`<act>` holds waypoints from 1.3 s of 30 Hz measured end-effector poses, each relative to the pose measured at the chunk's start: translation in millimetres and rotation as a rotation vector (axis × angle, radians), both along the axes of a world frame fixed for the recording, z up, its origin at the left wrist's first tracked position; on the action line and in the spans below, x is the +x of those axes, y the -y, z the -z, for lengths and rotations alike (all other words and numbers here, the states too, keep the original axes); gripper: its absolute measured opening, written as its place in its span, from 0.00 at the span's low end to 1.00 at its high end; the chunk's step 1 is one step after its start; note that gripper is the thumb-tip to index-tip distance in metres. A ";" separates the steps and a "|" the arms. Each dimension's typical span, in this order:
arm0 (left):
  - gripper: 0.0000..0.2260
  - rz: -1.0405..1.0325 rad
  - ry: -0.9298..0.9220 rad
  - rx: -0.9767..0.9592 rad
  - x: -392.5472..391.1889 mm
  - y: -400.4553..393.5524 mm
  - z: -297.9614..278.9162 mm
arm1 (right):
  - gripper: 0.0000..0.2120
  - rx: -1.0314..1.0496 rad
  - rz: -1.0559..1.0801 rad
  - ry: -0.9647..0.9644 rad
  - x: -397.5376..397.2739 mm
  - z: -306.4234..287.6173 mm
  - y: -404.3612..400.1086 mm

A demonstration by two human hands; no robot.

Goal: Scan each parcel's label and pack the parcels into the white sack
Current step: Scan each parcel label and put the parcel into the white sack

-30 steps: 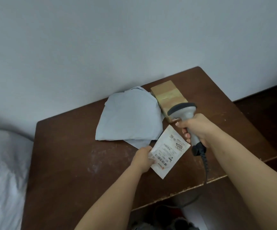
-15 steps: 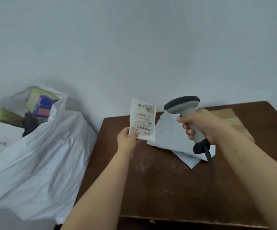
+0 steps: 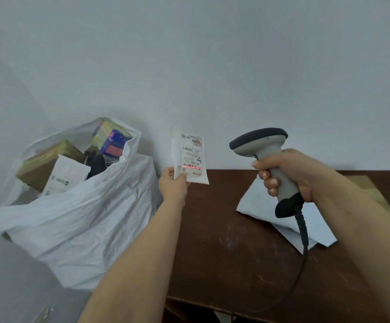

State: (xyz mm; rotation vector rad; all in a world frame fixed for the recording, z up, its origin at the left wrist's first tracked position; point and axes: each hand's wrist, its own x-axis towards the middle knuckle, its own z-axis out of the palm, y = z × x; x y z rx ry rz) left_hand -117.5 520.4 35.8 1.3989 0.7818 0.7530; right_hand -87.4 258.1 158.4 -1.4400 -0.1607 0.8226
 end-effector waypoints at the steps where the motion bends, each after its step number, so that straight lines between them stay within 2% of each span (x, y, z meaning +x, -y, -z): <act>1: 0.07 -0.009 0.010 0.001 -1.6 -1.2 -1.0 | 0.04 0.004 0.004 -0.001 -1.4 -0.9 -2.1; 12: 0.10 -0.048 0.047 -0.016 -15.2 -19.2 -8.8 | 0.05 0.025 -0.010 -0.025 -10.4 -8.4 -23.3; 16: 0.07 -0.068 0.106 0.016 -33.3 -30.4 -27.3 | 0.04 0.061 -0.030 -0.017 -15.3 -12.7 -41.4; 19: 0.07 -0.142 0.154 0.088 -51.5 -59.4 -46.7 | 0.03 0.066 -0.061 -0.012 -20.2 -15.0 -59.8; 22: 0.11 -0.308 0.210 0.106 -70.5 -105.4 -71.0 | 0.03 0.058 -0.087 -0.006 -24.6 -13.7 -76.9; 24: 0.19 -0.422 0.129 0.137 -83.5 -141.0 -89.1 | 0.03 0.054 -0.099 -0.001 -26.7 -10.8 -85.6; 27: 0.40 -0.457 -0.291 0.239 -99.0 -182.7 -107.6 | 0.04 0.053 -0.098 -0.010 -27.3 -5.9 -92.6; 29: 0.42 -0.452 -0.530 0.385 -103.2 -188.2 -108.8 | 0.04 0.052 -0.086 -0.017 -25.7 -1.9 -92.5; 31: 0.38 -0.407 -0.527 0.573 -96.2 -178.1 -101.7 | 0.04 0.041 -0.056 -0.023 -23.4 2.6 -89.2; 33: 0.33 -0.298 -0.416 0.742 -77.7 -156.3 -86.3 | 0.04 0.033 -0.003 -0.037 -19.0 8.4 -81.5; 39: 0.28 0.133 -0.269 0.887 5.6 -34.1 -38.0 | 0.04 -0.022 0.181 -0.103 4.6 32.7 -16.9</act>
